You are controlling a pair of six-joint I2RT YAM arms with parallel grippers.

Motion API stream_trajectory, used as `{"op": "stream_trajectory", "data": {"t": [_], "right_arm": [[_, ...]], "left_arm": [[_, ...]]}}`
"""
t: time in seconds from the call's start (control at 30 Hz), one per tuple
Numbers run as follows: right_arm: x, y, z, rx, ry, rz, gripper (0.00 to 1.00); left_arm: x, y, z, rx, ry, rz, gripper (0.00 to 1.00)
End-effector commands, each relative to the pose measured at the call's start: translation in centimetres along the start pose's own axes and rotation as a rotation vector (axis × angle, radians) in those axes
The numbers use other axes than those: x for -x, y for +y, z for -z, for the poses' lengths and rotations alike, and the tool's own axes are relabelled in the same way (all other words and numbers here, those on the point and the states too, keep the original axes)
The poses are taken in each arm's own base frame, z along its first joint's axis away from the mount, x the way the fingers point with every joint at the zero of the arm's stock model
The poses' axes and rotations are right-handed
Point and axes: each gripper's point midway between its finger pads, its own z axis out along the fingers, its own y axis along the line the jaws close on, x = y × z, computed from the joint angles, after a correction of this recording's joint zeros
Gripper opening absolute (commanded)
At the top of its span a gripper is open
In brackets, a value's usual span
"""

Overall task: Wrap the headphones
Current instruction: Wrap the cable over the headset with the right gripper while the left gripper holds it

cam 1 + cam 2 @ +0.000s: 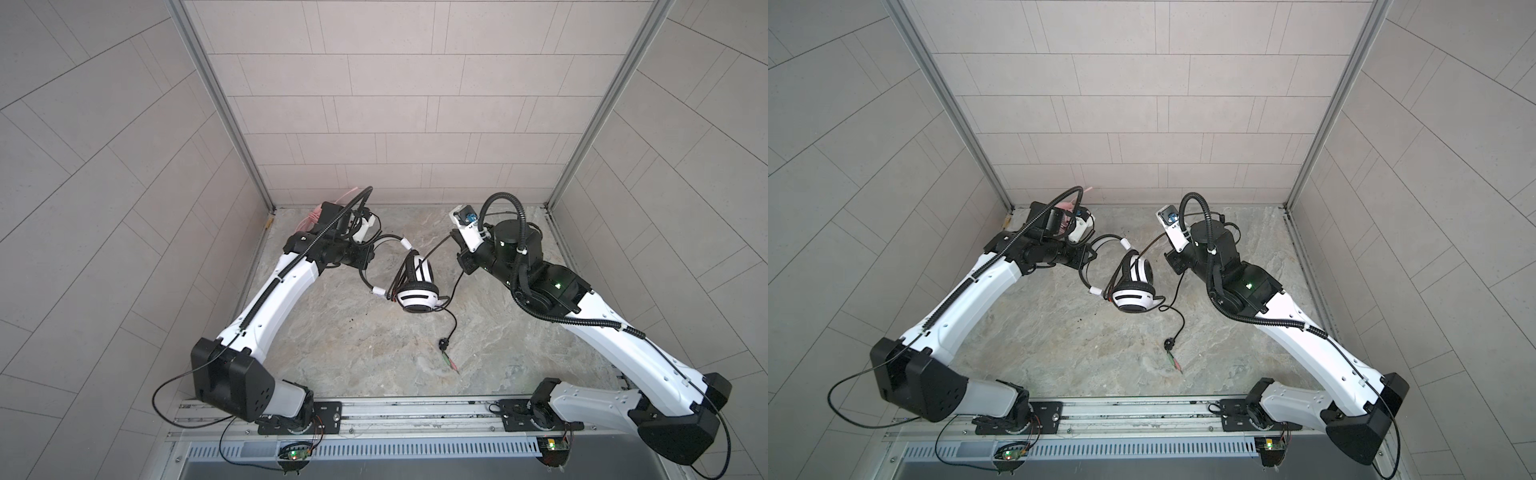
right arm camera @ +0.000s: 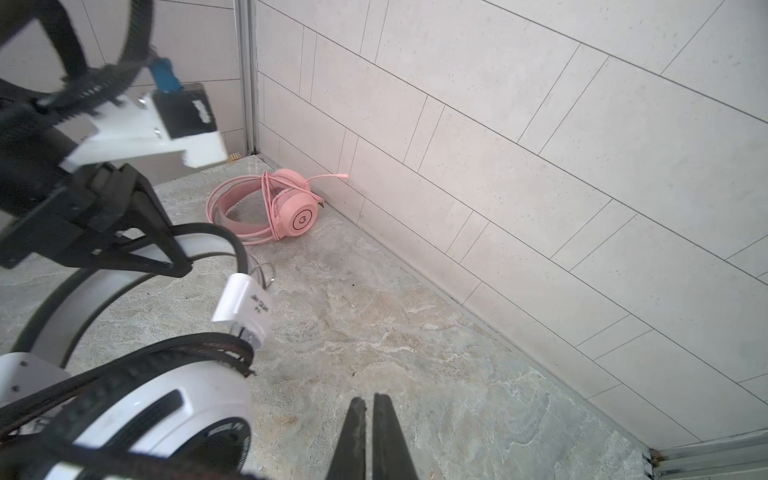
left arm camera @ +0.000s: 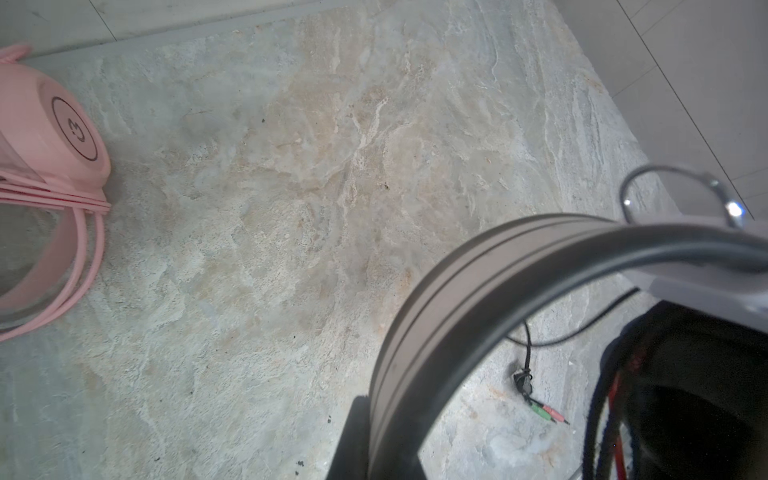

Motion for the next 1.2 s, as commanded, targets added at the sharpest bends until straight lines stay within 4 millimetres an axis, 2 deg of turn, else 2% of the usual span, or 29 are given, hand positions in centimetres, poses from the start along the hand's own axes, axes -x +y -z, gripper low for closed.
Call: {"op": "stream_trajectory", "data": {"t": [0.0, 0.07, 0.27, 0.47, 0.57, 0.7, 0.83, 0.97, 1.07, 1.17], "right_arm": [[1.0, -0.7, 0.3, -0.006, -0.024, -0.039, 0.06], [1.0, -0.8, -0.2, -0.001, -0.021, -0.057, 0.06], [1.0, -1.1, -1.9, 0.02, -0.02, -0.105, 0.06], [-0.3, -0.4, -5.2, 0.076, 0.032, -0.155, 0.07], [-2.1, 0.2, -7.1, 0.095, 0.089, -0.17, 0.07], [-5.6, 0.2, -9.4, 0.083, 0.171, -0.203, 0.07], [-8.2, 0.4, -10.2, 0.091, 0.21, -0.236, 0.07], [-9.3, 1.6, -10.7, 0.156, 0.208, -0.29, 0.09], [-9.2, 3.1, -11.2, 0.238, 0.174, -0.344, 0.1], [-9.0, 3.8, -11.3, 0.274, 0.155, -0.384, 0.1]], "left_arm": [[-0.7, -1.1, 1.1, -0.041, -0.015, -0.055, 0.02], [-1.1, -1.7, 1.2, -0.077, -0.018, -0.066, 0.02], [-1.6, -5.7, 1.5, -0.305, -0.024, -0.087, 0.01], [-1.4, -8.3, 2.4, -0.42, -0.036, -0.115, 0.01], [-0.5, -8.7, 3.2, -0.434, -0.079, -0.119, 0.01], [0.3, -9.2, 4.3, -0.445, -0.134, -0.144, 0.01], [1.3, -9.4, 5.2, -0.445, -0.201, -0.137, 0.01], [2.6, -9.6, 6.6, -0.44, -0.266, -0.136, 0.01], [3.4, -9.9, 7.7, -0.44, -0.305, -0.148, 0.01], [3.8, -9.8, 8.4, -0.419, -0.326, -0.156, 0.01]]}}
